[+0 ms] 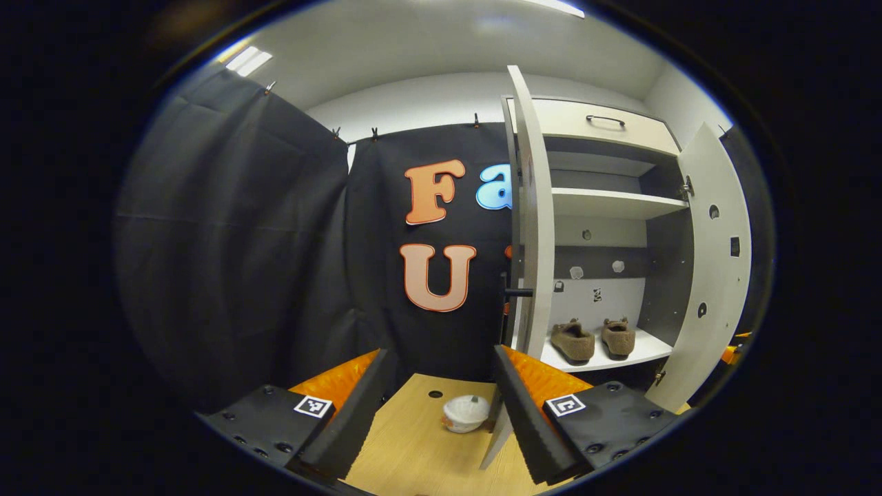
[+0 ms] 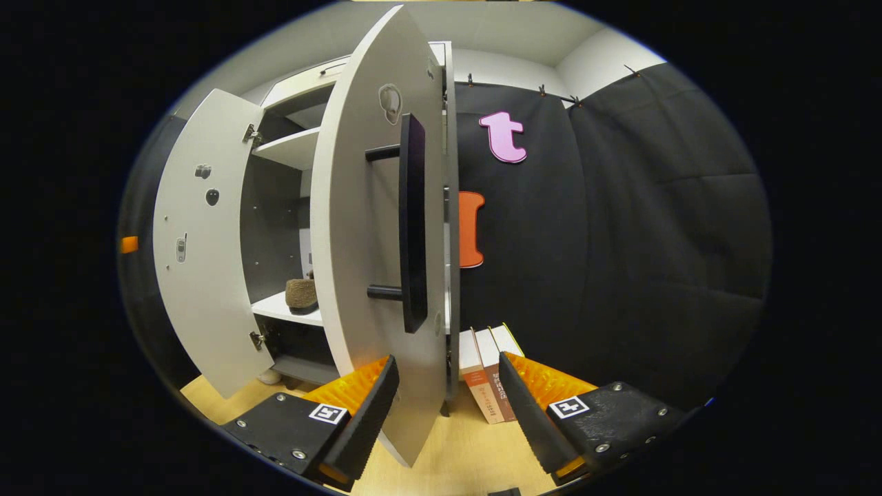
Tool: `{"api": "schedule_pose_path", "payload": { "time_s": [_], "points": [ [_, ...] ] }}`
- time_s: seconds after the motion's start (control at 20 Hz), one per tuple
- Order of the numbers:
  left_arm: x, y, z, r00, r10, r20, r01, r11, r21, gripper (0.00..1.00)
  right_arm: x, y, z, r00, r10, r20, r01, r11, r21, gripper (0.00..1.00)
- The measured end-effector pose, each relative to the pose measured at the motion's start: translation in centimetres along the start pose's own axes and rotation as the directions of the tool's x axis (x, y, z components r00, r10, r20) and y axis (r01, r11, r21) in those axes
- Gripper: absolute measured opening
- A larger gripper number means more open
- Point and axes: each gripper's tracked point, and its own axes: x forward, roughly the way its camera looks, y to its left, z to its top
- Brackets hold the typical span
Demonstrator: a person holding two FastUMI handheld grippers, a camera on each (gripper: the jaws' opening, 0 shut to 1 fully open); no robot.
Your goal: Grab one shoe with the right hand and put it into the shoe cabinet, grab the other shoe with the left hand and put it into the shoe cabinet; then close the right door with the right hand and the left door with the left hand.
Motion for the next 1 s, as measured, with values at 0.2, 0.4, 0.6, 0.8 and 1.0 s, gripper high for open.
{"api": "schedule_pose_path", "payload": {
  "time_s": [0.2, 0.4, 0.6, 0.8, 1.0],
  "points": [
    [1.2, 1.4, -0.5, 1.0, -0.022, 0.007, 0.022, 1.0, -0.009, 0.96, 0.6, 2.2, 0.1, 1.0, -0.004, 0.002, 0.004, 1.0, 0.005, 0.83],
    [2.5, 2.5, -1.0, 0.999, -0.044, 0.002, 0.044, 0.999, -0.009, 0.99, 1.6, 4.6, 0.0, 1.0, 0.001, 0.003, -0.001, 1.0, 0.022, 0.83],
    [3.8, 3.6, -1.6, 0.998, -0.064, 0.0, 0.064, 0.997, -0.043, 0.97, 3.2, 7.6, 0.0, 1.0, 0.014, 0.002, -0.014, 1.0, 0.023, 0.83],
    [3.8, 4.2, -2.5, 0.997, -0.073, -0.008, 0.072, 0.997, -0.024, 0.99, 6.1, 11.9, -0.2, 0.998, 0.056, 0.004, -0.056, 0.998, 0.03, 0.88],
    [3.7, 4.6, -3.4, 0.997, -0.081, -0.01, 0.08, 0.997, -0.007, 0.99, 9.2, 16.1, -0.6, 0.996, 0.088, 0.004, -0.088, 0.996, -0.032, 0.92]
  ]
}}
